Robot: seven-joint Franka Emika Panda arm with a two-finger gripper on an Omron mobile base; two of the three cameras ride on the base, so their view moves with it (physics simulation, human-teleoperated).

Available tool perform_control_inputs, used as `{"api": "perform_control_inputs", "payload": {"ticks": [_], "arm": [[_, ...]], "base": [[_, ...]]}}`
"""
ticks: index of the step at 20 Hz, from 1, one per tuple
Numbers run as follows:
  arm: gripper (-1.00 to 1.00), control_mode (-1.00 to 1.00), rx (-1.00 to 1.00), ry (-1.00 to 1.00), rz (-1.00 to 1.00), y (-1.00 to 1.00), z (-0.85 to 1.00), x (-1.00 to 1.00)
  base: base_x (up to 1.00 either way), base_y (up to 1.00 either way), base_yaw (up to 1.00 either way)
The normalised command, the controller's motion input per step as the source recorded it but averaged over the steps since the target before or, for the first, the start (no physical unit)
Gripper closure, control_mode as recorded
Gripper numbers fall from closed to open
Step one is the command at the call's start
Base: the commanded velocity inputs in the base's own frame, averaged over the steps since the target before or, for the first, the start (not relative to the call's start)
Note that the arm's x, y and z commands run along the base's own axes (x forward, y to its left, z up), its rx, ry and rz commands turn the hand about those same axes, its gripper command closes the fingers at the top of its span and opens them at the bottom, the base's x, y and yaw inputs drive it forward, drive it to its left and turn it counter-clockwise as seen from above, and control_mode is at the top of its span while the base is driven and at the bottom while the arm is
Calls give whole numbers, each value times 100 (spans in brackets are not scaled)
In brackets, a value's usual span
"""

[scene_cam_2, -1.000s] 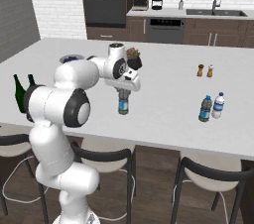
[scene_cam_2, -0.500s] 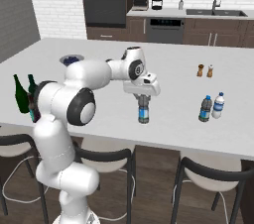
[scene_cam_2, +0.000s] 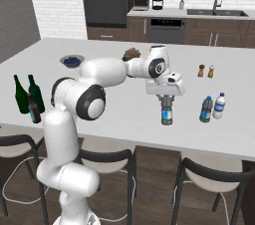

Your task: Move the plastic bottles in the middle to the plastics group, and the glass bottles in the middle to the glass group.

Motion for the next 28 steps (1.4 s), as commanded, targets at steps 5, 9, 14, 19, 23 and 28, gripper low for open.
{"api": "perform_control_inputs", "payload": {"ticks": [5, 9, 14, 19, 23, 28], "arm": [[100, -100, 0, -37, 0, -88, 0, -11], [100, -100, 0, -12, 0, -85, 0, 3], [100, -100, 0, -1, 0, -69, -5, 10], [100, -100, 1, -1, 0, -49, -4, 18], [100, -100, 10, 0, 0, -34, -14, 18], [100, -100, 10, 0, 0, -25, -21, 17]], "base": [[0, 0, 0], [0, 0, 0], [0, 0, 0], [0, 0, 0], [0, 0, 0], [0, 0, 0]]}}
